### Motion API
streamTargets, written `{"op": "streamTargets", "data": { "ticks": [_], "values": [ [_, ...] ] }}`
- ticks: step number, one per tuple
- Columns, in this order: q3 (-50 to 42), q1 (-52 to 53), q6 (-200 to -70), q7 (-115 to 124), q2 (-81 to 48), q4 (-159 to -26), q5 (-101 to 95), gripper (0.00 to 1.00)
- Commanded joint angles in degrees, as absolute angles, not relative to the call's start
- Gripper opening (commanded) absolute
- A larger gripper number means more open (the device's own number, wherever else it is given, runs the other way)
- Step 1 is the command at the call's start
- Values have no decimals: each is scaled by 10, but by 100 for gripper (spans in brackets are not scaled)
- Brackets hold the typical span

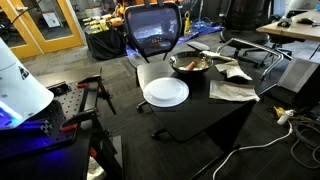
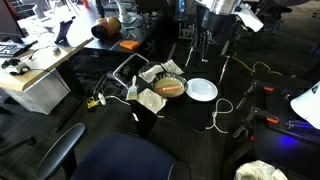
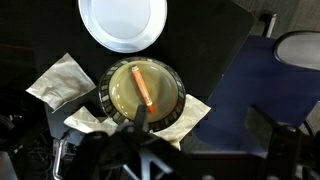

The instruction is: Pick up the pen from the bowl and put it on the table.

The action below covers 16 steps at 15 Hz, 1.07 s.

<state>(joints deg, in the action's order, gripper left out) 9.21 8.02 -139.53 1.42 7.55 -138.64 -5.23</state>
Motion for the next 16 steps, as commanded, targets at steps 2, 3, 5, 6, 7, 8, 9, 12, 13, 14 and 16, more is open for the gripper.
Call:
{"op": "streamTargets", "data": {
  "ticks": [2, 3, 5, 6, 7, 8, 9, 12, 13, 14, 16],
  "values": [
    [92, 82, -1394, 14, 80, -1386, -52, 100],
    [92, 82, -1394, 14, 81, -1386, -52, 100],
    [91, 79, -1407, 5, 72, -1385, -67, 100],
    [92, 75, -1426, 16, 67, -1387, -85, 100],
    [91, 73, -1434, 6, 57, -1383, -99, 100],
    [89, 71, -1449, 7, 49, -1381, -116, 100],
    [88, 68, -1461, 6, 38, -1376, -133, 100],
    [80, 60, -1480, 12, -8, -1357, -172, 100],
    [76, 59, -1483, 7, -23, -1350, -178, 100],
    [72, 59, -1486, 11, -42, -1340, -190, 100],
    [62, 61, -1486, 15, -78, -1316, -212, 100]
  ]
}}
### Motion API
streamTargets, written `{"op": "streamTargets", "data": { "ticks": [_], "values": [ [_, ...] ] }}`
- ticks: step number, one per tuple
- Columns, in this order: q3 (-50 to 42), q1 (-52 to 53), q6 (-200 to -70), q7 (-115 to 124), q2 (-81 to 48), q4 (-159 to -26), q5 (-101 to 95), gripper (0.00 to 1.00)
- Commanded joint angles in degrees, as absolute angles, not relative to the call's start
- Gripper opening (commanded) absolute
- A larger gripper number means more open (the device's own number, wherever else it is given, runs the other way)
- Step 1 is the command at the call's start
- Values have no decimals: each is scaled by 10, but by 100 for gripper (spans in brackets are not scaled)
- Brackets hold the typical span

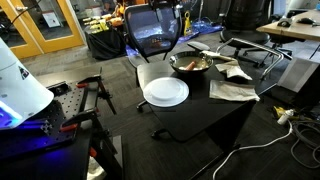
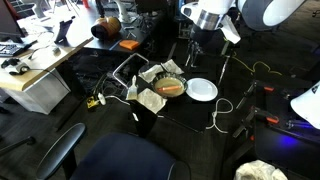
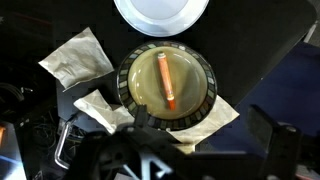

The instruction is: Pick up the pen from the bowl and put it on the table.

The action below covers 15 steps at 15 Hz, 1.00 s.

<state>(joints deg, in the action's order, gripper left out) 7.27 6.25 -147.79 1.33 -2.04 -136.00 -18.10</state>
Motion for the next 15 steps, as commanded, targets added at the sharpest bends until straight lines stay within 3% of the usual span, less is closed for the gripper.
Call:
{"op": "streamTargets", "data": {
  "ticks": [1, 15],
  "values": [
    [57, 64, -1483, 18, -96, -1304, -223, 100],
    [34, 78, -1486, -64, -304, -1149, -215, 100]
  ]
}}
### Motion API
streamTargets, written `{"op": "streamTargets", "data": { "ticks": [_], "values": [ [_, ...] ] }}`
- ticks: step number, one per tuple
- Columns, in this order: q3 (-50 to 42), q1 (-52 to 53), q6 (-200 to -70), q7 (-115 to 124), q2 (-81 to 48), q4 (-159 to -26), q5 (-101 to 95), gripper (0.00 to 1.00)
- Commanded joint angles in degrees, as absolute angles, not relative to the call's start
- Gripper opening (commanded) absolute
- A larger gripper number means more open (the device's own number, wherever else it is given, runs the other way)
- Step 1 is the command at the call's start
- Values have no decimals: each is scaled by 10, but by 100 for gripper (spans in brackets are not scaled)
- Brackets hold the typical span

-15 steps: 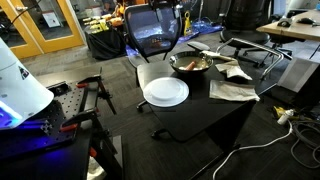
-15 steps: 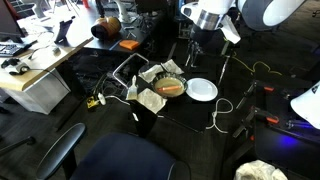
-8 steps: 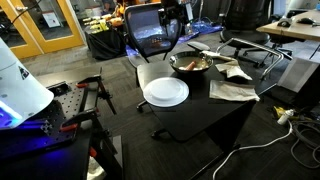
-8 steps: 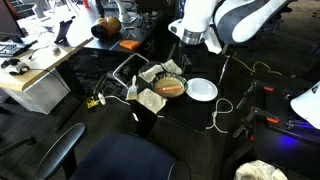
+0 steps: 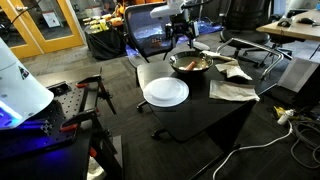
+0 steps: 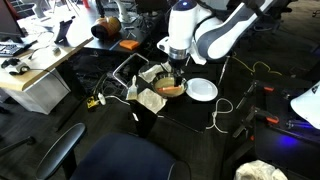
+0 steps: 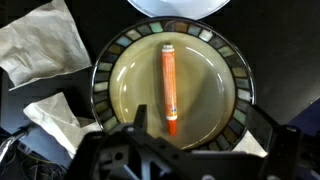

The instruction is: Pick up the pen from the bowl and put it on the table.

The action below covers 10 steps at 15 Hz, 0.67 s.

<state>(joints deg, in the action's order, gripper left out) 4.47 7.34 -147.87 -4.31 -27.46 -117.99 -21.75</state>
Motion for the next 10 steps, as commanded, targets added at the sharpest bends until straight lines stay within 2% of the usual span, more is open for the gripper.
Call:
{"op": "streamTargets", "data": {
  "ticks": [1, 10],
  "values": [
    [33, 77, -1489, -67, -312, -1143, -213, 100],
    [39, 61, -1502, -95, -375, -1099, -188, 100]
  ]
}}
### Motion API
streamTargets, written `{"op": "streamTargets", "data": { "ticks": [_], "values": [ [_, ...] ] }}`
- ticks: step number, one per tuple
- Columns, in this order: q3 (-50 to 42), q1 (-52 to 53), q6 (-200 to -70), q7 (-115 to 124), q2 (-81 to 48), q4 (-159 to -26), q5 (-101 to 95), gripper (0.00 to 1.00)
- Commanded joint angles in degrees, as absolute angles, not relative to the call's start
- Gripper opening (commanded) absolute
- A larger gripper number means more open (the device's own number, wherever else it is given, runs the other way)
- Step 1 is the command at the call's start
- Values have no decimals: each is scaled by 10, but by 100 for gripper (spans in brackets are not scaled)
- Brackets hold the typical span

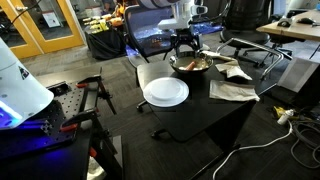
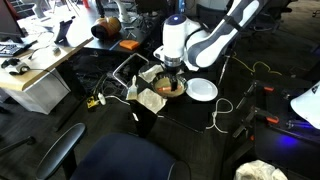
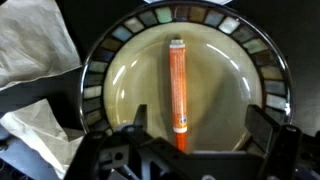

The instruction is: Pick up the pen from the bowl and put it on the table.

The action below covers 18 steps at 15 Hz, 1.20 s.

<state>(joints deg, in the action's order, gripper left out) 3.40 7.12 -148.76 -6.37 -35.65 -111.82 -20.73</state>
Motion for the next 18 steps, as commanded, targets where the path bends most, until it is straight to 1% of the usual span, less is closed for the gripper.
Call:
{"op": "streamTargets", "data": {
  "ticks": [1, 9, 18],
  "values": [
    [42, 57, -1503, -104, -379, -1095, -181, 100],
    [64, 21, -1496, -175, -407, -1060, -125, 100],
    [62, 18, -1490, -175, -444, -1028, -122, 100]
  ]
}}
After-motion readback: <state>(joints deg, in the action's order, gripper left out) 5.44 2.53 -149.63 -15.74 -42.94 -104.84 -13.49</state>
